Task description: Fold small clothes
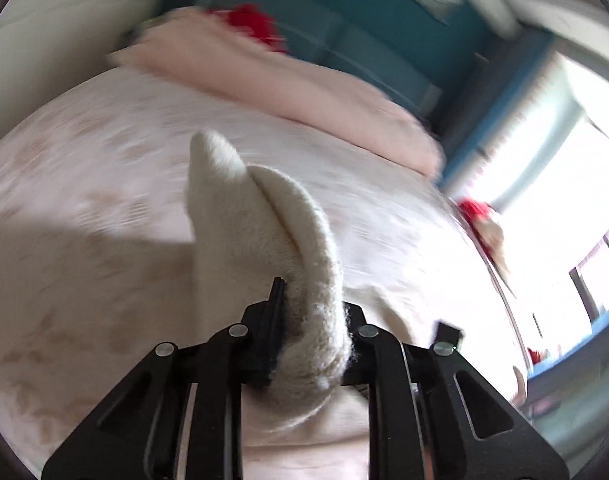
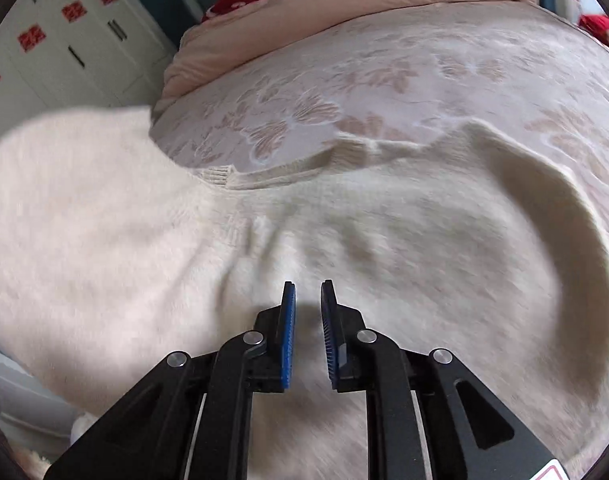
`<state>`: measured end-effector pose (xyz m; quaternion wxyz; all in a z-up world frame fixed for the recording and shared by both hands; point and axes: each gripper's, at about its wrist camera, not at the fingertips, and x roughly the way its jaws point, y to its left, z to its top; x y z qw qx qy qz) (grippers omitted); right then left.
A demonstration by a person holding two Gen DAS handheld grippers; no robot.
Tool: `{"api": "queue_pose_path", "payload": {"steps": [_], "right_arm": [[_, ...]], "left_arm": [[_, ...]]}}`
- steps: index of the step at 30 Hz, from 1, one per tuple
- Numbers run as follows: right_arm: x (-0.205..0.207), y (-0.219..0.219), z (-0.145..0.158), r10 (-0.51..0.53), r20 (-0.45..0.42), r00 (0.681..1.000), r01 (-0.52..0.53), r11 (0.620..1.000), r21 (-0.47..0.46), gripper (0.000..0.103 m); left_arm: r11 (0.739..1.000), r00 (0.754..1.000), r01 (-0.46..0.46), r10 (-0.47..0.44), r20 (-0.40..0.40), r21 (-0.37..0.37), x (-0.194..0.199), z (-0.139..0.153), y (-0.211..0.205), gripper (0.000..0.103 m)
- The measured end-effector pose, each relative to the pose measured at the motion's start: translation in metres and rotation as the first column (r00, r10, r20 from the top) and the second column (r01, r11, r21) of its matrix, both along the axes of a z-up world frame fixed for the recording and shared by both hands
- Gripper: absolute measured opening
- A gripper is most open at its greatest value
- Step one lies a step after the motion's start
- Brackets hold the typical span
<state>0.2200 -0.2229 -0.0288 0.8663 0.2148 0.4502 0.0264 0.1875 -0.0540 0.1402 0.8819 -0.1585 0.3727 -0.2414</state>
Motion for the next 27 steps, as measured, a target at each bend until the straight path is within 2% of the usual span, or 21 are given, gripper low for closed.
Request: {"api": "queue_pose_path", "payload": {"steps": [4,6,10,12,13,14,17,19,23,25,27], "right_arm": [[-0.038,-0.042,0.004,-0.078,0.03,0.996,0.078,0.997,0.005,0.015],[-0.061,-0.07,0.005,-0.125,0.029,0.992,0.124,0.992,0.016,0.015],[-0.094,-0.112,0.001,-0.215,-0.005,0.977,0.215,0.976,0.025,0.017],[-0.109,-0.129,0.003,-0.241,-0.011,0.971,0.241,0.969,0.062,0.024],[-0.117,-0.137,0.006,-0.248,-0.005,0.969,0.247,0.964,0.093,0.038],[-0.12,-0.141,0.007,-0.25,0.005,0.968,0.247,0.961,0.124,0.049],[-0.116,-0.144,0.016,-0.226,0.035,0.973,0.212,0.949,0.234,0.062],[-0.103,-0.136,0.016,-0.182,0.029,0.983,0.167,0.946,0.277,0.064],[-0.074,-0.101,0.001,-0.11,-0.054,0.992,0.12,0.961,0.248,0.065],[-0.064,-0.086,-0.01,-0.088,-0.08,0.993,0.108,0.945,0.309,0.065],[-0.054,-0.075,-0.019,-0.086,-0.112,0.99,0.12,0.931,0.344,0.065]], "left_arm": [[0.989,0.991,0.137,-0.137,-0.007,0.046,-0.011,-0.005,-0.085,0.018],[0.978,0.98,0.195,-0.192,-0.046,0.076,-0.019,-0.025,-0.125,0.018],[0.959,0.952,0.274,-0.259,-0.161,0.078,-0.037,-0.076,-0.161,0.025],[0.962,0.96,0.252,-0.234,-0.154,0.109,-0.057,-0.09,-0.153,0.043],[0.963,0.964,0.242,-0.227,-0.136,0.115,-0.064,-0.092,-0.147,0.059],[0.967,0.971,0.227,-0.215,-0.108,0.119,-0.071,-0.091,-0.138,0.07],[0.967,0.983,0.185,-0.181,-0.043,0.177,-0.082,-0.091,-0.097,0.087],[0.96,0.99,0.142,-0.136,-0.043,0.24,-0.072,-0.098,-0.065,0.087],[0.95,0.996,0.057,-0.032,-0.087,0.308,-0.058,-0.123,-0.019,0.086],[0.943,0.996,0.035,-0.007,-0.083,0.331,-0.06,-0.13,-0.009,0.086],[0.937,0.995,0.051,-0.02,-0.093,0.345,-0.057,-0.138,-0.008,0.087]]}}
